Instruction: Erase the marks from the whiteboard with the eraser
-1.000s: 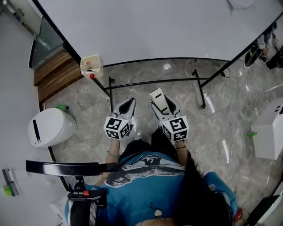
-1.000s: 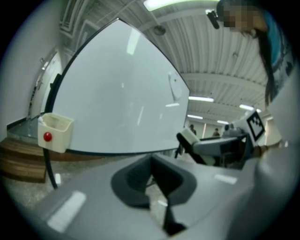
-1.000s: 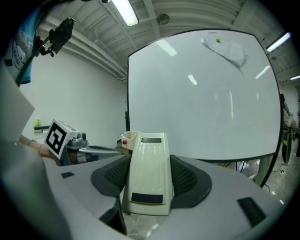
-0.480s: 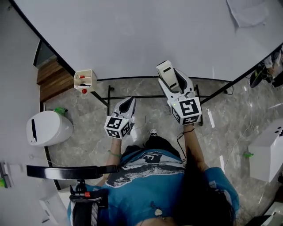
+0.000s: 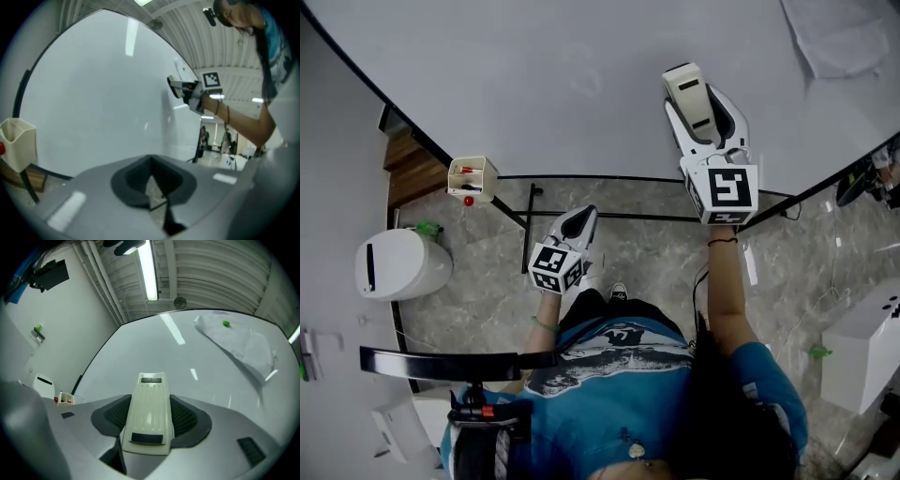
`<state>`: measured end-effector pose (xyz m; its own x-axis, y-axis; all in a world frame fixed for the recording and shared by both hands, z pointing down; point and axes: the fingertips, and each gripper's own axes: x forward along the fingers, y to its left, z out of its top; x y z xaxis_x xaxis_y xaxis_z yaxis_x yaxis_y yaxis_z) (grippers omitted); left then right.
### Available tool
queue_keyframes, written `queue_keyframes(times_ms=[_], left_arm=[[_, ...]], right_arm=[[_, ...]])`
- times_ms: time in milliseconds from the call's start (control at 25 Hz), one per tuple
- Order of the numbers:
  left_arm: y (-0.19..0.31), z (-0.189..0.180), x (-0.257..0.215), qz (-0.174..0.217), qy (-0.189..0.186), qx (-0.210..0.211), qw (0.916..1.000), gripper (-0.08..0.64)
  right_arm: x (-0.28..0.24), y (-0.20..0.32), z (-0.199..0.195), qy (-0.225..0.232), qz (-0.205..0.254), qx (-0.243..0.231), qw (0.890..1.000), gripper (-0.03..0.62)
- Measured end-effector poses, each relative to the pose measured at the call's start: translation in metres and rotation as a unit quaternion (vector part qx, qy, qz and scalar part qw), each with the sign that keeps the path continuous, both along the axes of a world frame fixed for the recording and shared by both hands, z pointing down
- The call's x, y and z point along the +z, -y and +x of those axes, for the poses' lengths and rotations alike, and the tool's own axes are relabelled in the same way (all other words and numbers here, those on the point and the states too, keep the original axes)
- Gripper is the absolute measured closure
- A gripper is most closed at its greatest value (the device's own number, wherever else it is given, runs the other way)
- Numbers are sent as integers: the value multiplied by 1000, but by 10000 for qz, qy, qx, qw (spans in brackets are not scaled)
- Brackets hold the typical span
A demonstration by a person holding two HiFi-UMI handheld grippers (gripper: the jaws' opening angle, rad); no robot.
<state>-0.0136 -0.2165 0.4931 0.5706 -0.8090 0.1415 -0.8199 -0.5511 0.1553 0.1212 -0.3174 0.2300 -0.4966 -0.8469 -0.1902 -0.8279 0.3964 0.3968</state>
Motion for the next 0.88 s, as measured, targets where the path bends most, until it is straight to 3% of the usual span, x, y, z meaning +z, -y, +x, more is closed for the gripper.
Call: queue_keyframes(times_ms=[160, 520, 680, 880], left_arm=[[8, -4, 4, -55, 77, -20, 10000, 558], [31, -38, -2, -67, 173, -25, 9998, 558], [38, -48, -5, -72, 163, 3, 9998, 558], [36, -55, 0, -125, 182, 58, 9997, 558]], right_arm=[[-35, 22, 23, -57, 444, 336, 9984, 330], [-81, 39, 56, 444, 1151, 1103, 9862, 330], [-75, 39, 45, 519, 1198, 1228, 9838, 330], [-55, 38, -8, 70, 1337, 1127, 9846, 330]])
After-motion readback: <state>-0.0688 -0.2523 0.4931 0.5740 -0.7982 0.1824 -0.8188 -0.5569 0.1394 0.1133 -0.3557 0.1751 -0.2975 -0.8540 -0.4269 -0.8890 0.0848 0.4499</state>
